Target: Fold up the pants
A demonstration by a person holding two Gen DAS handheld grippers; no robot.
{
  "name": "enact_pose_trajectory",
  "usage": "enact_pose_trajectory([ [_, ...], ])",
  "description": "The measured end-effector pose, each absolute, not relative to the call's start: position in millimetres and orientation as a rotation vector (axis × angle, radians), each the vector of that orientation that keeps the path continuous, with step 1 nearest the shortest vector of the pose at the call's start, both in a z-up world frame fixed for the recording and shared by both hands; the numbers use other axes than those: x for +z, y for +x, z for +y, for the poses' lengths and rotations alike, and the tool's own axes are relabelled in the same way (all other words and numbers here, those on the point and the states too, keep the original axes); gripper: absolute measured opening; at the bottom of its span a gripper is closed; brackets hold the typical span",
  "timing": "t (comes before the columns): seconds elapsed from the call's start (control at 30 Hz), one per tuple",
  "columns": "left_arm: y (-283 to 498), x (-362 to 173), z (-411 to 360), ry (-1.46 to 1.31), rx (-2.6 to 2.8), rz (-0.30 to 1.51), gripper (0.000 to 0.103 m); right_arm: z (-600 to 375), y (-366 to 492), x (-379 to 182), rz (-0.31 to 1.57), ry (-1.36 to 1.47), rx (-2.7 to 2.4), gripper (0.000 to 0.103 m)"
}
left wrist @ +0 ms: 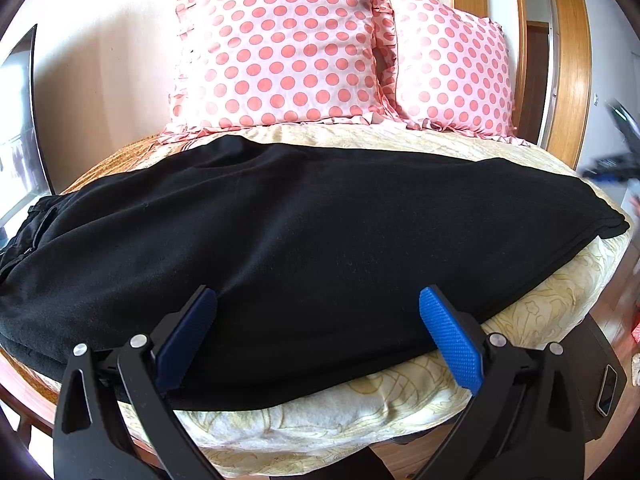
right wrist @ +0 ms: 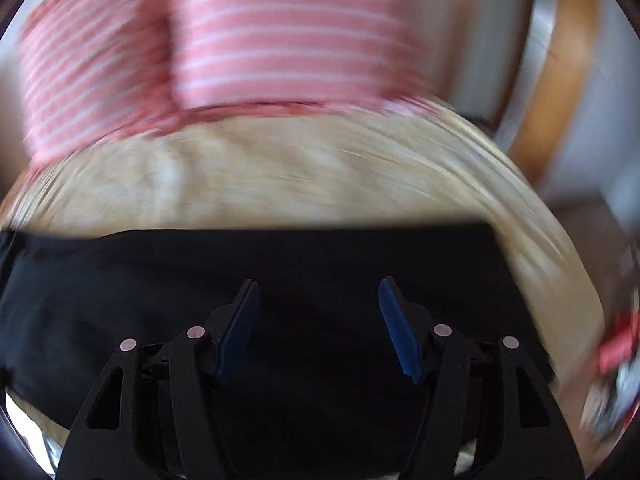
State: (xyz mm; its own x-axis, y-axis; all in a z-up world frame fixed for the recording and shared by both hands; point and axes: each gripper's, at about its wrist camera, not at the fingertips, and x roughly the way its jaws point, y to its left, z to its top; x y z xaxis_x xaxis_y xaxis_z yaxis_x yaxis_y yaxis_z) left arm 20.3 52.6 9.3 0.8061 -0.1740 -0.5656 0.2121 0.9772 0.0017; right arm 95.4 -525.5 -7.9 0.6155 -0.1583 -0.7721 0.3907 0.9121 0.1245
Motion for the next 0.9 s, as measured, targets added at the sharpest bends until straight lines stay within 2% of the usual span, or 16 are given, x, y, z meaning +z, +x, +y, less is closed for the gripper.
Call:
enact_pose_trajectory([
  [0.17, 21, 10, 51, 0.065, -0.201, 0.602, 0.101, -624, 23, -32, 0.815, 0.61, -0.51, 0.062],
  [0.23, 22, 11, 52, 0.064, -0.198, 0.605, 0.101, -639, 7, -40, 0.757, 0.708, -0.473, 0.056],
  [0.3, 23, 11, 52, 0.065, -0.198, 0.609, 0.101, -639, 2, -44, 0.733, 0.751, -0.445, 0.054],
  [0.37, 23, 11, 53, 0.065, -0.2, 0.612, 0.101, -633, 3, -41, 0.714, 0.737, -0.421, 0.05],
  [0.77, 23, 11, 53, 0.065, -0.199, 0.61, 0.101, -610, 30, -45, 0.78, 0.648, -0.412, 0.048],
  [0.8, 23, 11, 54, 0.066, -0.198, 0.608, 0.101, -608, 32, -45, 0.778, 0.627, -0.415, 0.043],
  [0.83, 24, 11, 54, 0.066, -0.197, 0.606, 0.101, -607, 34, -45, 0.77, 0.614, -0.411, 0.028],
  [0.9, 23, 11, 54, 0.066, -0.198, 0.607, 0.101, -606, 38, -48, 0.767, 0.625, -0.388, 0.014],
])
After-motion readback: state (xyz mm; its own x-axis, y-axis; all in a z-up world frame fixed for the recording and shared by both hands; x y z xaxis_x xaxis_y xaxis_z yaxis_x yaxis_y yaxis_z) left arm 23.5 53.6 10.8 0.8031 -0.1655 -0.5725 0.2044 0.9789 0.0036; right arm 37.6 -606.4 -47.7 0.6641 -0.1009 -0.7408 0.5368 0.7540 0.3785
